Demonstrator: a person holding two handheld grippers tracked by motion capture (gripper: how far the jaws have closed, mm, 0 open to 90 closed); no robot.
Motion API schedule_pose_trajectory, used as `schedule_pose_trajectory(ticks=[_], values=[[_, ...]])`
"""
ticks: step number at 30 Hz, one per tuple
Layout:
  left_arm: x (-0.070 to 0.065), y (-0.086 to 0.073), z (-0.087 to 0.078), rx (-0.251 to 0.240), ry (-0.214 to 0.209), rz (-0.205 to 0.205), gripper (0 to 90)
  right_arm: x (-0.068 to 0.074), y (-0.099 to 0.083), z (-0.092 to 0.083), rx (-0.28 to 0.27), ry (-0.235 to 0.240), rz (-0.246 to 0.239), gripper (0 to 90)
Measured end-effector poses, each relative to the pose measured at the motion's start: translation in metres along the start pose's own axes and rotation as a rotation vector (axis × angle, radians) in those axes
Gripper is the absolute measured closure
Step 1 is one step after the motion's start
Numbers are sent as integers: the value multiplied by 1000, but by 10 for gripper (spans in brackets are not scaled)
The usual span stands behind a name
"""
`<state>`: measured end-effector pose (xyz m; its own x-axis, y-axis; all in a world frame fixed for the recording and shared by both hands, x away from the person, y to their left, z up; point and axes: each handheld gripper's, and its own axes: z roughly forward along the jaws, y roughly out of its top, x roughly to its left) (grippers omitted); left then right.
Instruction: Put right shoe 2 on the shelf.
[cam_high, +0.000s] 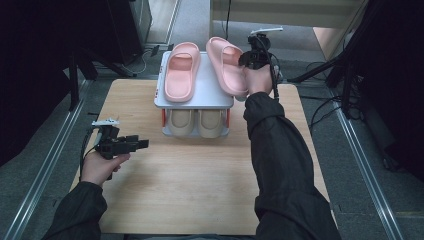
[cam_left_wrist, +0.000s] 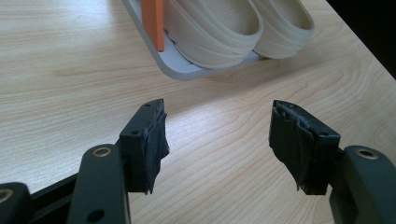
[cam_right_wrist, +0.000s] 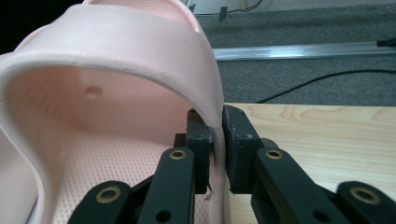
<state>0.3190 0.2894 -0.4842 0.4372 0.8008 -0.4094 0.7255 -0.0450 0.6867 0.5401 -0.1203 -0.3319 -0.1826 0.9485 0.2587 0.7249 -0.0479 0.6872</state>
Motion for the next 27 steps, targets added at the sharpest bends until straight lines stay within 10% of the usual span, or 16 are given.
schedule_pose_trajectory(ticks=[11, 19, 27], values=[[2, 0, -1, 2, 0, -1, 367, 23, 2, 13, 33, -6, -18, 718], [2, 0, -2, 7, 5, 5, 368, 21, -6, 8, 15, 97, -20, 636], [2, 0, -3, -4, 7, -3, 368, 14, -1, -15, -13, 164, -124, 858]])
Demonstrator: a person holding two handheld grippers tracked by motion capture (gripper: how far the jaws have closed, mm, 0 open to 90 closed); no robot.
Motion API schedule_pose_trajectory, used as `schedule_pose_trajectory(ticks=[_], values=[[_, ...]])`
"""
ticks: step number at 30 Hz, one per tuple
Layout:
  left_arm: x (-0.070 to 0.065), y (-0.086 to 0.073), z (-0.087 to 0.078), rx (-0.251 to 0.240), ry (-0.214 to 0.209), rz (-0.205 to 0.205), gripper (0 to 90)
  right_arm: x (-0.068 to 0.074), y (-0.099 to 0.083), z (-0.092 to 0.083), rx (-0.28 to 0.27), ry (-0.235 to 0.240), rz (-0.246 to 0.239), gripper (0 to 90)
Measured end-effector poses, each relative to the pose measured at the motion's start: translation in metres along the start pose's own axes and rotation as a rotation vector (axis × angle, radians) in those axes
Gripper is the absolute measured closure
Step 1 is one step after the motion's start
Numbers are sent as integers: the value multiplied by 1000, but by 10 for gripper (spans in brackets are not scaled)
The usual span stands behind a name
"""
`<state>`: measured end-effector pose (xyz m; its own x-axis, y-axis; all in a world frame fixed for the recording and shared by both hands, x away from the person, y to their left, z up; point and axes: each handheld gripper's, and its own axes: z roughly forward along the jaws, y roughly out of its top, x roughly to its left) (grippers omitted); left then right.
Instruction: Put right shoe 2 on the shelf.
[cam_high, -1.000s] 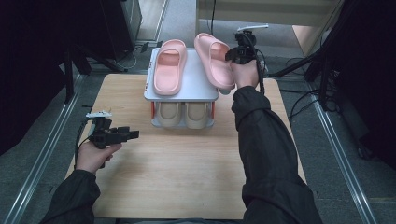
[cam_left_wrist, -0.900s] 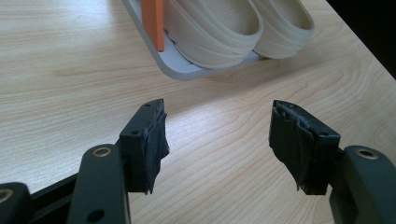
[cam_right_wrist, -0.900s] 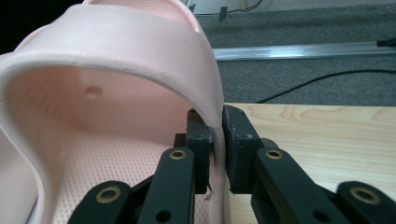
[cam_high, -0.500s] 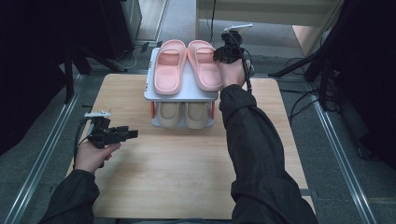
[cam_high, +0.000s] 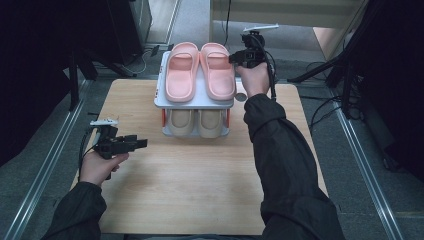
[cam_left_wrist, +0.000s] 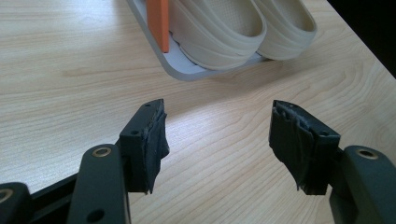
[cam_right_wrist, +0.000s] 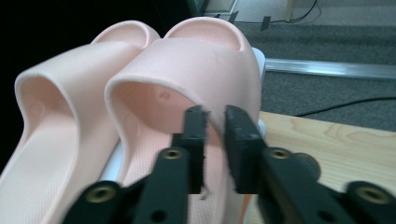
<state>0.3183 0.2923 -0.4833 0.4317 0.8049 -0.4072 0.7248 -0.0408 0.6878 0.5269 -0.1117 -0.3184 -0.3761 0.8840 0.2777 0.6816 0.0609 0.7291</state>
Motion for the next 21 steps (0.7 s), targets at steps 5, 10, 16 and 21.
schedule_pose_trajectory(ticks=[5, 10, 16, 21], values=[[0, 0, 0, 7, 0, 9, 367, -15, -2, 4, 15, -23, 1, 894], [-1, 0, 3, 20, 1, 11, 369, -25, -2, 18, -6, -21, 2, 878], [0, 0, 2, 24, 1, 8, 369, -22, -6, 28, 24, -20, -9, 873], [0, 0, 2, 20, 1, 9, 369, -15, -10, 27, 20, 11, -29, 872]])
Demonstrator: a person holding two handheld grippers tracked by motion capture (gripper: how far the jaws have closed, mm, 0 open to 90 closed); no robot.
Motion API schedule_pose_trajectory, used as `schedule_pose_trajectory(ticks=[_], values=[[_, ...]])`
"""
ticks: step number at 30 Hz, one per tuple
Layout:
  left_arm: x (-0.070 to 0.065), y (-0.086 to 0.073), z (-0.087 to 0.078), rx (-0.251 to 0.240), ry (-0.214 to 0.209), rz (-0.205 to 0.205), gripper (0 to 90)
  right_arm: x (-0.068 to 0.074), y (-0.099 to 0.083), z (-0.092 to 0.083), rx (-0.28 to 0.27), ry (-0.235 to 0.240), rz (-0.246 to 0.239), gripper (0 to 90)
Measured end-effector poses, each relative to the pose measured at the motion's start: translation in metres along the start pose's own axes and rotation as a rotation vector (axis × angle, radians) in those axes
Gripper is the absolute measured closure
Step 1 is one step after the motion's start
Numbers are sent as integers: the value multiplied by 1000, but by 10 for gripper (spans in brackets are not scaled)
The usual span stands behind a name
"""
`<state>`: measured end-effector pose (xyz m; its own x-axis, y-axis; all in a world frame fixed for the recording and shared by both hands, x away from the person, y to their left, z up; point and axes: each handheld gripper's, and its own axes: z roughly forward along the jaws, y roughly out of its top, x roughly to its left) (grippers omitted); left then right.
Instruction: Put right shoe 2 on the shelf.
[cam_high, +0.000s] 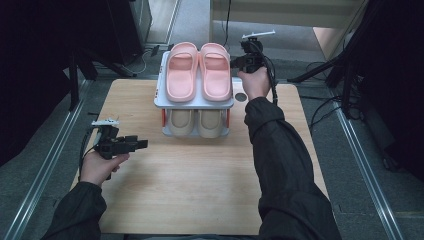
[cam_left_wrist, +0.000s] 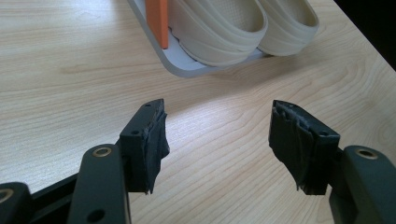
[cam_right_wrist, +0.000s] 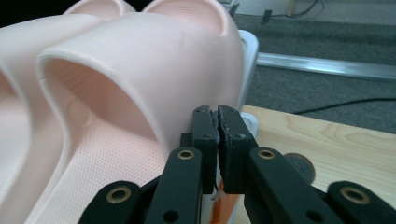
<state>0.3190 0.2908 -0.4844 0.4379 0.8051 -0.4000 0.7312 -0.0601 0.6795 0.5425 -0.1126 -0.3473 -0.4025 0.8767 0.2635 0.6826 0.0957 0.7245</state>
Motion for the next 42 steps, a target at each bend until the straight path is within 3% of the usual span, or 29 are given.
schedule_pose_trajectory(ticks=[14, 23, 32, 34, 42], values=[[0, 0, 2, 8, 0, 1, 369, 6, -4, 0, -9, 23, -7, 879], [0, 0, 1, 2, 0, 3, 369, 14, -4, 3, -16, 26, -41, 861], [1, 0, 2, 7, 0, 4, 368, 3, -9, -4, -12, 35, -22, 857], [0, 0, 2, 8, -1, 4, 368, 1, -12, -8, -34, 40, -32, 857], [-1, 0, 3, 14, -2, 9, 368, -7, -26, -27, -41, 58, -50, 826]])
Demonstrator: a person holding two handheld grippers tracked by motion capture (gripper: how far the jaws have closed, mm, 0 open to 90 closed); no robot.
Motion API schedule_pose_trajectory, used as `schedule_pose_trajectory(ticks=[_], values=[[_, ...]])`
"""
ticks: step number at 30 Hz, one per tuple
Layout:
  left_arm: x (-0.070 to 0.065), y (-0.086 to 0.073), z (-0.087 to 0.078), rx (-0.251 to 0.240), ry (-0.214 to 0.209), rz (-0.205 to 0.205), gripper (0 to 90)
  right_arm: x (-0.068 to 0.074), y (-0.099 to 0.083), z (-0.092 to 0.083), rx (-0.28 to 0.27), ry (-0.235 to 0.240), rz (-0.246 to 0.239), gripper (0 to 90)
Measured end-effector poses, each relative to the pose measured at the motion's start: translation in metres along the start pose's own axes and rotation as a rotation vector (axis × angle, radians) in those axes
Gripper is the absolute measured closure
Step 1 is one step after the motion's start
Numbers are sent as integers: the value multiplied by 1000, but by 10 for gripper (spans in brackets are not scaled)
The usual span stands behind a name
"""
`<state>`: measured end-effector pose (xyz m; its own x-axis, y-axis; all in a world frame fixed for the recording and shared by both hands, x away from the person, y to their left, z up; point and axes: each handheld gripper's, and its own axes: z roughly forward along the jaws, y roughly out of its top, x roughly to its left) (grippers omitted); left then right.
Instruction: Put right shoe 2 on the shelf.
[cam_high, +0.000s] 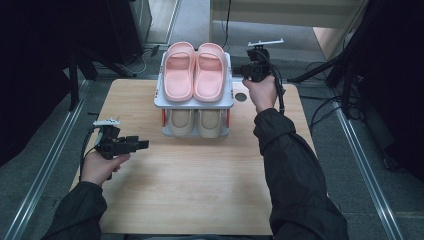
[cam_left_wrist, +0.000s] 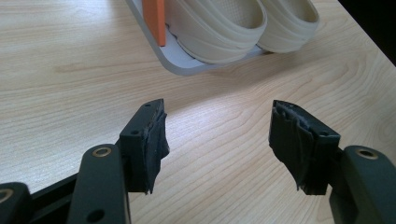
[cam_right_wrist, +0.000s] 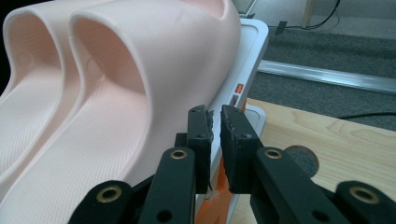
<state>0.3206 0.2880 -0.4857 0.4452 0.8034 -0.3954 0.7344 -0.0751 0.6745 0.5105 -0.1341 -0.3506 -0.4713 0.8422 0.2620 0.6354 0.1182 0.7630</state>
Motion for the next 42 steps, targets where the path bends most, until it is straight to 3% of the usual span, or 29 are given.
schedule_pose_trajectory(ticks=[8, 16, 28, 32, 37, 41, 42], values=[[0, 1, 2, 2, 0, 1, 368, -6, -23, -15, -2, 24, -10, 826], [0, 4, 6, 11, -7, 1, 367, 0, -51, -24, -10, 56, -68, 778], [-1, 11, 17, 26, -23, 10, 366, 6, -107, -34, 14, 105, -114, 706], [-2, 14, 20, 33, -19, 12, 365, 8, -128, -37, 19, 103, -150, 685], [-3, 17, 25, 41, -21, 5, 363, 8, -151, -40, 32, 105, -160, 667], [-5, 19, 30, 42, -17, 5, 355, 9, -166, -43, -11, 87, -231, 626], [-6, 19, 31, 39, -14, 5, 352, 9, -169, -43, -16, 100, -228, 610]])
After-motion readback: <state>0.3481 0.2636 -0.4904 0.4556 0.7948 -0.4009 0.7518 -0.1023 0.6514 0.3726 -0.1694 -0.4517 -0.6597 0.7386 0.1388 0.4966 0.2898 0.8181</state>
